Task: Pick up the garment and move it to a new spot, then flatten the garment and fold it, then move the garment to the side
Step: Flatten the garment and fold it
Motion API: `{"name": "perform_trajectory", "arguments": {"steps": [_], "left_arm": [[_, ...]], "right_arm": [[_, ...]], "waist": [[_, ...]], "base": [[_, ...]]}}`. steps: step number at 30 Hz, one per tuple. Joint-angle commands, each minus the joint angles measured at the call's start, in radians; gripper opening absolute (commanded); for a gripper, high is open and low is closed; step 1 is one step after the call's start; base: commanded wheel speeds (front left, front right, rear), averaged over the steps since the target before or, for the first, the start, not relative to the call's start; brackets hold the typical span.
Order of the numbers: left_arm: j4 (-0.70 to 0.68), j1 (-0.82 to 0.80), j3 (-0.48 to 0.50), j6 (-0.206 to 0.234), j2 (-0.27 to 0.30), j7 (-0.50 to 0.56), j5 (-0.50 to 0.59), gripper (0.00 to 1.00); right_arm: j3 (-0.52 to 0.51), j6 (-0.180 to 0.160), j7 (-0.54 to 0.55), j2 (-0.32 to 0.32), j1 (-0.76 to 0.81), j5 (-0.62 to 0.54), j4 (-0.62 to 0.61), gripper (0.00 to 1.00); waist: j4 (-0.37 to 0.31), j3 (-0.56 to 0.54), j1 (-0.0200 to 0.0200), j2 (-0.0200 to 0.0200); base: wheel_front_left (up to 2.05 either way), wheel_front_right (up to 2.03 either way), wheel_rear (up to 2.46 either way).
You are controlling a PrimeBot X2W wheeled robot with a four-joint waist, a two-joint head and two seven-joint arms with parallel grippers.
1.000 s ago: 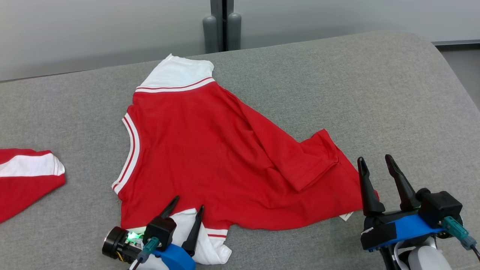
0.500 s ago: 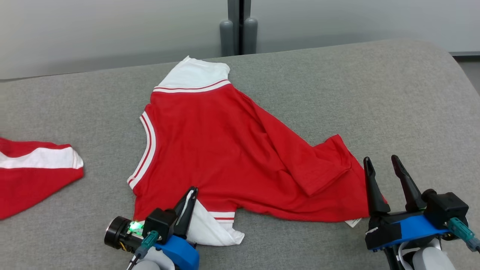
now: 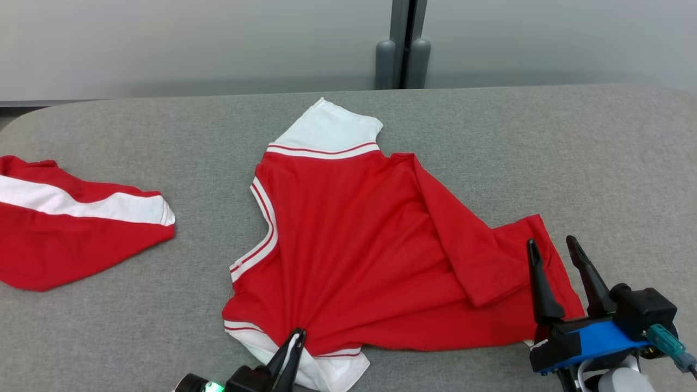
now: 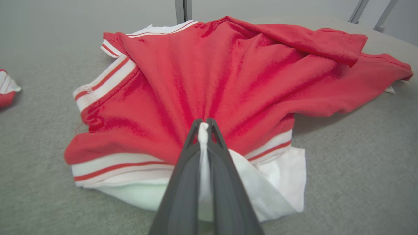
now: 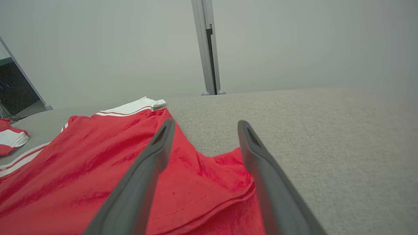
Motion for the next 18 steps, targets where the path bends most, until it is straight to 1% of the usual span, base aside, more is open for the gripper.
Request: {"name": "perform_trajectory", "arguments": {"steps": [1,2,3,4,9,13,18], "left_arm": [[0.004,0.016,0.005,0.002,-0.003,0.000,-0.004,0.00],[0.005,0.024,0.004,0.001,-0.007,0.000,-0.008,0.01],[0.003,0.030,0.005,0.001,-0.010,0.000,-0.010,0.36],[-0.001,0.034,0.004,0.000,-0.013,0.000,-0.009,1.00],[-0.074,0.044,0.030,-0.002,-0.030,0.000,-0.026,1.00],[-0.141,0.042,0.088,0.000,-0.036,0.000,-0.043,1.00],[-0.154,-0.009,0.168,-0.001,-0.029,0.000,-0.037,1.00]], "right_arm": [[0.000,0.000,0.000,-0.006,0.010,0.001,0.002,1.00],[0.000,0.000,0.000,-0.007,0.013,0.001,0.003,1.00],[0.001,0.000,0.000,-0.008,0.015,0.000,0.004,1.00],[0.001,0.000,0.000,-0.009,0.017,-0.001,0.006,1.00],[0.005,0.000,0.000,-0.010,0.019,-0.002,0.012,1.00],[0.011,0.000,0.000,-0.013,0.020,0.000,0.016,1.00],[0.014,0.000,0.000,-0.010,0.022,-0.003,0.019,1.00]], "waist": [[0.007,-0.002,0.0000,-0.0001],[0.013,-0.005,0.0000,-0.0001],[0.016,-0.007,0.0000,-0.0001],[0.020,-0.010,0.0000,-0.0001],[0.025,-0.024,0.0000,-0.0001],[0.016,-0.034,0.0000,-0.0001],[-0.005,-0.041,0.0000,-0.0001]], "base": [[0.00,0.00,0.00],[0.00,0.00,0.00],[0.00,0.00,0.00],[0.00,0.00,0.00],[0.00,0.00,0.00],[0.00,0.00,0.00],[0.00,0.00,0.00]]}}
